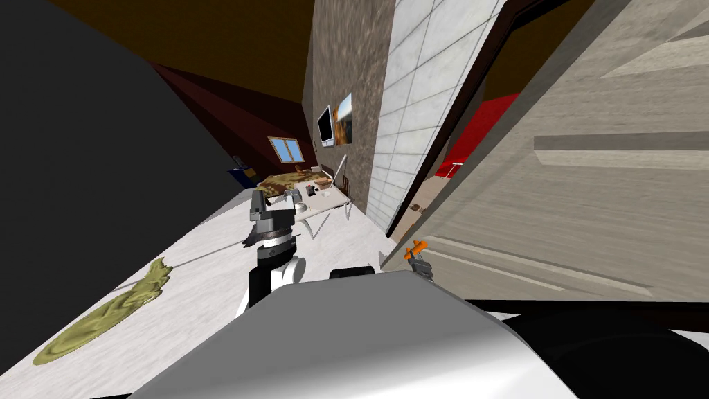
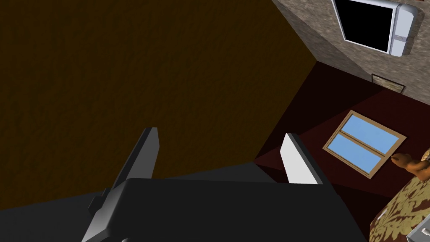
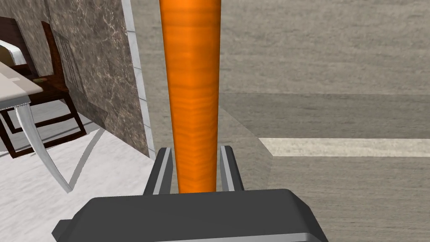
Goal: Pull the door open
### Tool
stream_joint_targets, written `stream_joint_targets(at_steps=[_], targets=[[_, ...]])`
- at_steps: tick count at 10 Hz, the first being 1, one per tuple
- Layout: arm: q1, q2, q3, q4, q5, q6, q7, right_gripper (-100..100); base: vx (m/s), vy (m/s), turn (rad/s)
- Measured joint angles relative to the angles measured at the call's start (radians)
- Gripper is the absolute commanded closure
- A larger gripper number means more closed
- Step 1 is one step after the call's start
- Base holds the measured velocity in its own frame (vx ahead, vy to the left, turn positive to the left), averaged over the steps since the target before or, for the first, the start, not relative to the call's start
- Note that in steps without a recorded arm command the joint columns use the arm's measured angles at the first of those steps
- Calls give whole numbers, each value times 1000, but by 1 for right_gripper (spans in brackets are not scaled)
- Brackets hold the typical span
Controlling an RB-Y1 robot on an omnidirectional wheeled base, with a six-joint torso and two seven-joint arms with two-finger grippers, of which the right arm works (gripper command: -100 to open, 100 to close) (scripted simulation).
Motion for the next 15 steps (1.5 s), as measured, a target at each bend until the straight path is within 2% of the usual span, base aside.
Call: stream_joint_targets(at_steps=[3,6,10,15], targets=[[3,-2,31,0,21,-14,-7,100,-147,-11,38],[6,-16,55,-7,41,-30,-16,100,-198,-29,65],[19,-33,101,-4,75,-65,-35,100,-193,-22,49],[20,-50,128,3,94,-85,-52,100,-156,-21,76]])
